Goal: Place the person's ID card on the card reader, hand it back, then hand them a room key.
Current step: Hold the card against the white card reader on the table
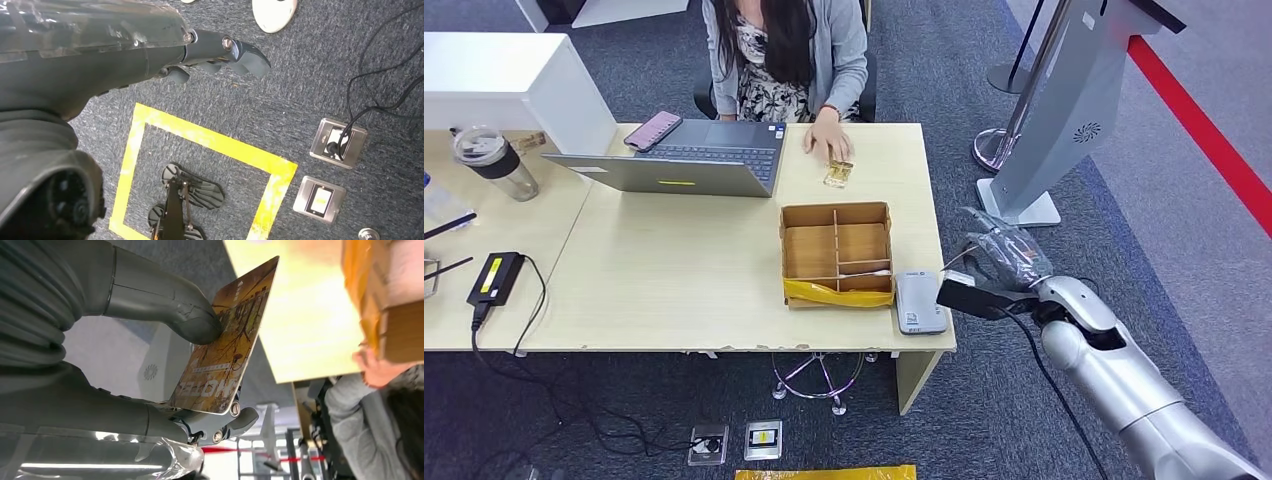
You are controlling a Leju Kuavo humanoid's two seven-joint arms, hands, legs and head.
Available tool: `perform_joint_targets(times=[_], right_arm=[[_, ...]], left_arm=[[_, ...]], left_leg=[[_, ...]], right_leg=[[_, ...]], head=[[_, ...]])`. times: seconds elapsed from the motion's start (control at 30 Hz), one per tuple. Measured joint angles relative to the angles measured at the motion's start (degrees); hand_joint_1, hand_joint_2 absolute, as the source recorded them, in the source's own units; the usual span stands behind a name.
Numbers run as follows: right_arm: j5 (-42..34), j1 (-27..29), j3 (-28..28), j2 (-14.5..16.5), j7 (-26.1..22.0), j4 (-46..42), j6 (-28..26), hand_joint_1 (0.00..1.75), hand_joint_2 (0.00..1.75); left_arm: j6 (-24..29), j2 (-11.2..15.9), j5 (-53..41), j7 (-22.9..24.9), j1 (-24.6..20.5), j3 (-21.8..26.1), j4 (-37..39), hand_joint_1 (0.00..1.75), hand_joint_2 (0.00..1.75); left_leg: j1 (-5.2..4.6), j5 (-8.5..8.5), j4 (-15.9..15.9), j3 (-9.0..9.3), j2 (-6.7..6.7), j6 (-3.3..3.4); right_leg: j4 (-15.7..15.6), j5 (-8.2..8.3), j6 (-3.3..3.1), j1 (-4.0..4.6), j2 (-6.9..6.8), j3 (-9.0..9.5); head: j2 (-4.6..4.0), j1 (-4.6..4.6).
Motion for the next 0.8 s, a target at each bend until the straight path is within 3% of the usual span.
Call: perform_joint_targets(times=[0.33, 0.8], right_arm=[[-8.92, -1.22, 2.68, 0.96, -0.54, 0.96, 6.69, 1.75, 1.75], [-8.72, -2.87, 5.22, 2.31, -0.6, 3.21, 7.74, 1.75, 1.75]], left_arm=[[-0.2, -0.02, 1.15, -0.07, -0.25, -0.07, 0.0, 0.0, 0.0], [-0.04, -0.09, 1.09, -0.16, -0.26, -0.09, 0.0, 0.0, 0.0]], left_leg=[[0.0, 0.0, 0.0, -0.01, 0.0, 0.0], [0.0, 0.0, 0.0, 0.0, 0.0, 0.0]], right_leg=[[0.01, 0.0, 0.0, 0.0, -0.02, 0.01], [0.01, 0.0, 0.0, 0.0, 0.0, 0.0]], head=[[0.0, 0.0], [0.0, -0.01]])
